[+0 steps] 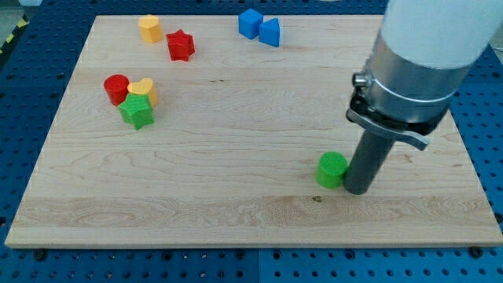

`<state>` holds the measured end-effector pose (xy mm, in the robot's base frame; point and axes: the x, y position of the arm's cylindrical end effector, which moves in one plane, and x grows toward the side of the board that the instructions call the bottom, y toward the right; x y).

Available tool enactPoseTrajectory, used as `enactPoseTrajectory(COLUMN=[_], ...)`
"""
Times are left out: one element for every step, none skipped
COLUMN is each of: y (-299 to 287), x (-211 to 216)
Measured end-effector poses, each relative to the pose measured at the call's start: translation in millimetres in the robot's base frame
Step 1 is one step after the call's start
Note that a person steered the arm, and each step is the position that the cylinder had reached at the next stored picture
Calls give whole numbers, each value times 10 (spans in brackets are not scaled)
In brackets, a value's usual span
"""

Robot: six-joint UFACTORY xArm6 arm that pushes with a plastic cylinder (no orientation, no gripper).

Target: Move the green circle towards the group of blocks

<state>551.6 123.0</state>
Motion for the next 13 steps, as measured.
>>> enactPoseTrajectory(y=[-58,-128,-181,-316,-471,-590,-758,-982,-1233,-1396,-1525,-1752,-1933], x=[-280,-352,-352,-352,-341,-216,-188,-188,-188,-318,-507,-616,-756])
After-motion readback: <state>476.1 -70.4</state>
